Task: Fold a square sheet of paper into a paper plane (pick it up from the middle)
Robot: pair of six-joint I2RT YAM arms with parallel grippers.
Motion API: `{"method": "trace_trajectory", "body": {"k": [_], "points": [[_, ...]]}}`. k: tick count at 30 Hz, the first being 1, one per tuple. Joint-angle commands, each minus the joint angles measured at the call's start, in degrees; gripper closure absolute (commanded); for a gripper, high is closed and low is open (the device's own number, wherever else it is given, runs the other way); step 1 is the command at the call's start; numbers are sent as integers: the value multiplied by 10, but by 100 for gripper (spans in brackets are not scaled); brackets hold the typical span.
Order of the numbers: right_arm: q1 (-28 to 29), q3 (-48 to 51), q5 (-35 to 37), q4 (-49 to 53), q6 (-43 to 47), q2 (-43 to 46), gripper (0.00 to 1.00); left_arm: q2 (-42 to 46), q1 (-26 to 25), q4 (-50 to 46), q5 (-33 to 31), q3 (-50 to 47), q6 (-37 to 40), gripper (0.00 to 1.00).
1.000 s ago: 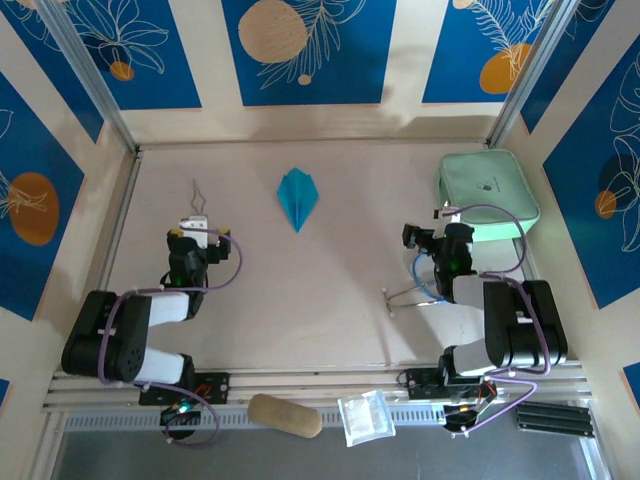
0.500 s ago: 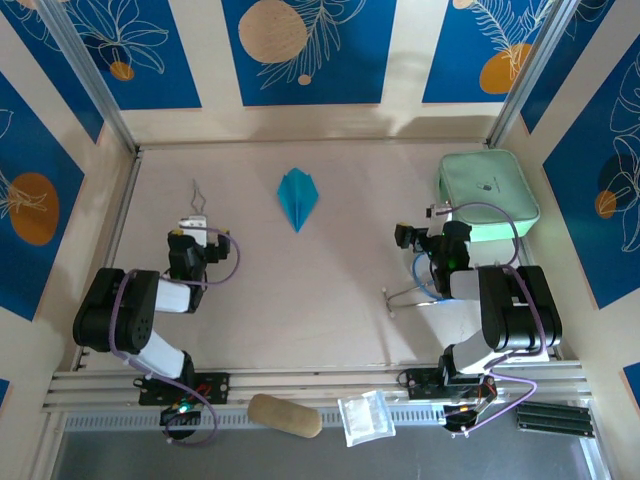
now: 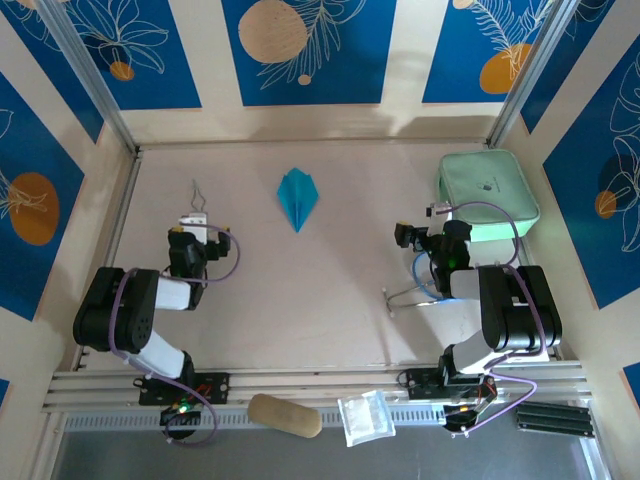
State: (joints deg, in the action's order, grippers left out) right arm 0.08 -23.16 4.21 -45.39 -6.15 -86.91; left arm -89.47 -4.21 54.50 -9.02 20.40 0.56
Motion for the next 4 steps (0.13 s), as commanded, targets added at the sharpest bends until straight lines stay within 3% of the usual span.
{"method": "trace_trajectory", "body": {"k": [1, 4], "points": [[-3, -11, -10, 0, 6, -4, 1, -4, -2, -4, 1, 11, 8, 1], [-3, -11, -10, 0, 6, -4, 1, -4, -3, 2, 2, 8, 8, 0]]}}
